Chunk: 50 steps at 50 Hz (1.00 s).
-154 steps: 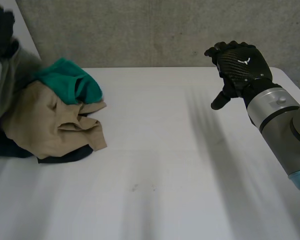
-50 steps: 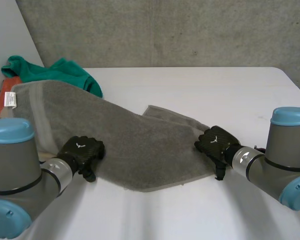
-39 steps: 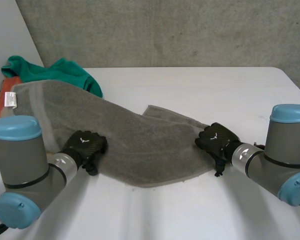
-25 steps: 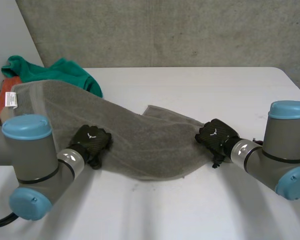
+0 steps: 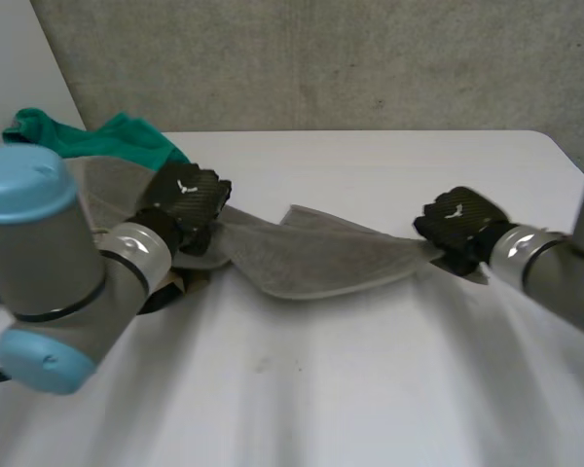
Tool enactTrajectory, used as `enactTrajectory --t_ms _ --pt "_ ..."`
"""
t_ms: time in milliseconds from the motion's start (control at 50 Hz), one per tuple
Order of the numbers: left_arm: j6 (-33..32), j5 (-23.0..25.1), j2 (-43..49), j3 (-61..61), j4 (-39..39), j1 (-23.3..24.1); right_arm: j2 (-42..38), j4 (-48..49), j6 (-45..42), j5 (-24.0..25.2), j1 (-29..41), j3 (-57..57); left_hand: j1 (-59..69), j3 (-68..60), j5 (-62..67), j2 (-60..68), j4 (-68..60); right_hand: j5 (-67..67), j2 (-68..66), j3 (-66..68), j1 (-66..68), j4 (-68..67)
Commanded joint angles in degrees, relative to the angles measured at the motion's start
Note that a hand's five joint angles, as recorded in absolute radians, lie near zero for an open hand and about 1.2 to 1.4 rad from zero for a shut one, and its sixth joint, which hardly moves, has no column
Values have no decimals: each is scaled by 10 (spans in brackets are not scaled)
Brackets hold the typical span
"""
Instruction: Fold the laundry.
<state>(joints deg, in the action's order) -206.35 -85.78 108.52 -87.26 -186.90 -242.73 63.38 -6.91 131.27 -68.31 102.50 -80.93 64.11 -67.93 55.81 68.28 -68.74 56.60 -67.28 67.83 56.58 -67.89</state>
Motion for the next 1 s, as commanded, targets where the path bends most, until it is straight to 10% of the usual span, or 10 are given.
enactTrajectory --t_ms 20,240,460,500,560,1000 --pt "41 22 -111 11 164 36 106 -177 -7 -9 -70 30 159 -121 142 117 -113 134 -127 122 234 -121" --pt "42 50 36 88 183 33 88 -160 18 -9 -69 38 159 -121 142 117 -113 134 -127 122 234 -121" --pt "17 47 254 326 81 6 -85 -8 55 -158 10 135 159 -121 142 117 -113 134 -127 122 234 -121" --pt "0 42 270 333 35 4 -99 12 58 -171 17 138 -243 281 -260 -285 289 134 -127 122 234 -121" --pt "-14 40 267 314 5 9 -110 44 66 -186 30 134 -491 530 -509 -533 538 134 -127 122 234 -121" --pt "-1 -87 36 -94 -35 111 -39 55 96 -165 30 19 -327 365 -344 -369 373 134 -127 122 234 -121"
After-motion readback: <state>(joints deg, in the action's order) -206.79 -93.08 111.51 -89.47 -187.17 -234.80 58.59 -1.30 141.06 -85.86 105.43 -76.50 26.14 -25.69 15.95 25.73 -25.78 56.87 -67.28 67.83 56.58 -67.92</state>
